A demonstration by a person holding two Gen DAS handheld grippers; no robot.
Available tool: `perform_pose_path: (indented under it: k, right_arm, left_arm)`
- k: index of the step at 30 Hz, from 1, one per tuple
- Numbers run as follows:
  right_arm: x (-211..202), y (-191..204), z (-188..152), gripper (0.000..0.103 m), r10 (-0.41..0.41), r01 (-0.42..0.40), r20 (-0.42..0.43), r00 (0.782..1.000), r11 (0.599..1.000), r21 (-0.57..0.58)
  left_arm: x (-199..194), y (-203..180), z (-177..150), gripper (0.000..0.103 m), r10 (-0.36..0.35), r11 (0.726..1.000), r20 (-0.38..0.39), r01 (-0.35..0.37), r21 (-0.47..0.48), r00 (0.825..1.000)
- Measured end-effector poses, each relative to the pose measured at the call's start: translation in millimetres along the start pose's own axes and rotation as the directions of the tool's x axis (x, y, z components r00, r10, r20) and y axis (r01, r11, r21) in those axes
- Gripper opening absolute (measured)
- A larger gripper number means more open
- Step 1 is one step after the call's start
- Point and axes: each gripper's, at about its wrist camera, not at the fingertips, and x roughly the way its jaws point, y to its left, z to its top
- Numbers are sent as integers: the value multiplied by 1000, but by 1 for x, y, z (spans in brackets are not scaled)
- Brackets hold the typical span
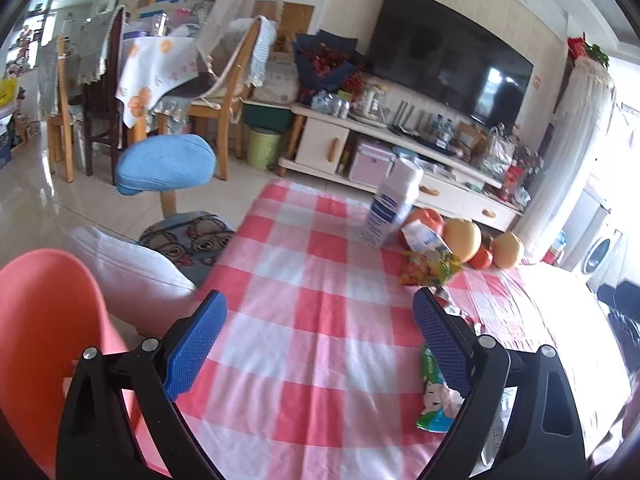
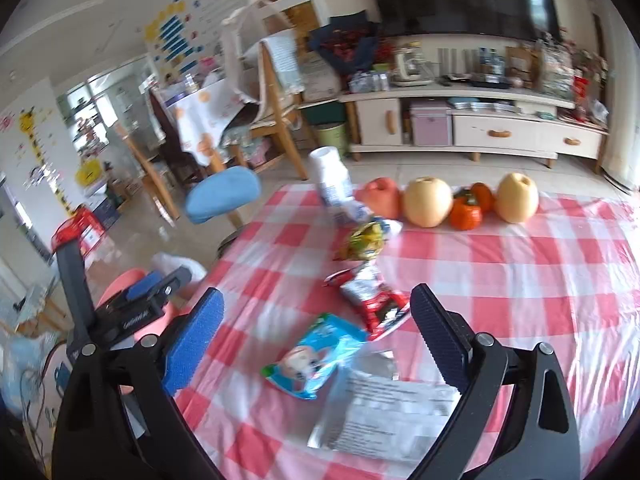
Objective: Collect trash
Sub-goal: 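Move both tools back over the table clutter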
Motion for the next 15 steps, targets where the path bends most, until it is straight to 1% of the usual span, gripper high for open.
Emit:
perform_pose_path:
  k: [3,6,10,15]
  right_arm:
    - [-5,-17,4,95,-43,42,13,999,999,26]
    - [-7,-31,7,95,-76,75,18,997,996,41]
    - [-6,-50,7,95,-94,94,3,996,994,57]
    - [-3,-65,2,95,-103,106,-54,993,992,60]
  left_arm:
    - [7,-12,-3,93,-33,999,-28,33,2,999]
    - [14,-19,-4,93,-77,997,-49,76,-23,996]
    - [33,-34,-7,93,-149,986,-92,141,-87,984]
    - [69,-54,-4,93,-199,968,-131,174,-181,971]
